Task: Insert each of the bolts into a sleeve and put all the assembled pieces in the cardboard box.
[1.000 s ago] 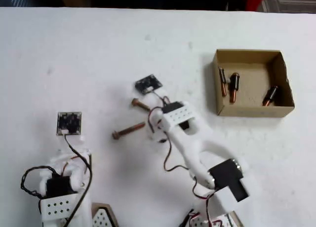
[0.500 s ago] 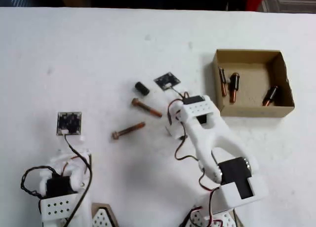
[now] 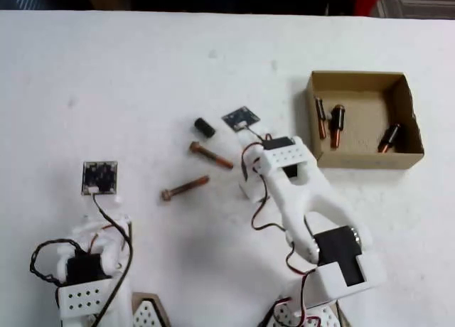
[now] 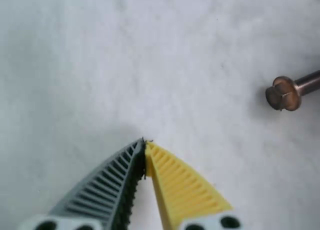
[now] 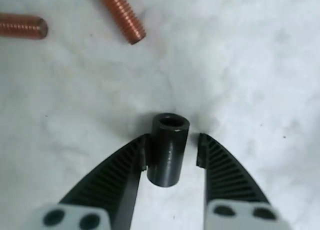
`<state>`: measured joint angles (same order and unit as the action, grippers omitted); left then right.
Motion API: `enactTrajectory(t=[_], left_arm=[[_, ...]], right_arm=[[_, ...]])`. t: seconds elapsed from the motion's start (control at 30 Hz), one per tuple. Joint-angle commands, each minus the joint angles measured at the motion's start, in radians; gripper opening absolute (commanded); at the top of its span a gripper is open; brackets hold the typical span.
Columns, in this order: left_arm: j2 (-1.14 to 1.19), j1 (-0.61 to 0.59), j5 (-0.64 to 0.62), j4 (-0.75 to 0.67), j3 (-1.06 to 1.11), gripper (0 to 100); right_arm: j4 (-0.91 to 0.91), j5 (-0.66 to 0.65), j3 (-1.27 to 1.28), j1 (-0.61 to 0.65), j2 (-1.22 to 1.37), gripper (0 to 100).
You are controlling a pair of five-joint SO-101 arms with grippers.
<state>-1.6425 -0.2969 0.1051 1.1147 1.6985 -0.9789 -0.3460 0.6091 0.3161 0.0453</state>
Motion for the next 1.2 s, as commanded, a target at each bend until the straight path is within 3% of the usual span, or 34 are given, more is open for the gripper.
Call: enactTrajectory(t=[0.0,0.33,0.47,0.67,0.93,1.17], left_arm=[[-0.012,-0.005,0.011,-0.028,-0.015,3],[-0.012,-0.004,0.011,-0.028,-0.014,3],[-0.012,-0.005,0.011,-0.029,-0.014,3],[-0.012,-0.004,0.012,-0.031,-0.014,3],[-0.012,-0.002,0.014,-0.032,-0.012,3],[-0.012,-0.001,0.114,-0.061,0.0,3]], right_arm=[[-0.016,-0.009,-0.014,-0.013,0.001,13.7],[-0.015,-0.008,-0.017,0.022,-0.001,13.5],[-0.015,-0.008,-0.021,0.021,-0.01,1.7],[-0.021,-0.006,-0.026,0.018,-0.035,2.4],[-0.153,-0.008,-0.026,0.019,-0.386,1.7],[-0.308,-0.008,-0.018,0.021,-0.794,1.7]])
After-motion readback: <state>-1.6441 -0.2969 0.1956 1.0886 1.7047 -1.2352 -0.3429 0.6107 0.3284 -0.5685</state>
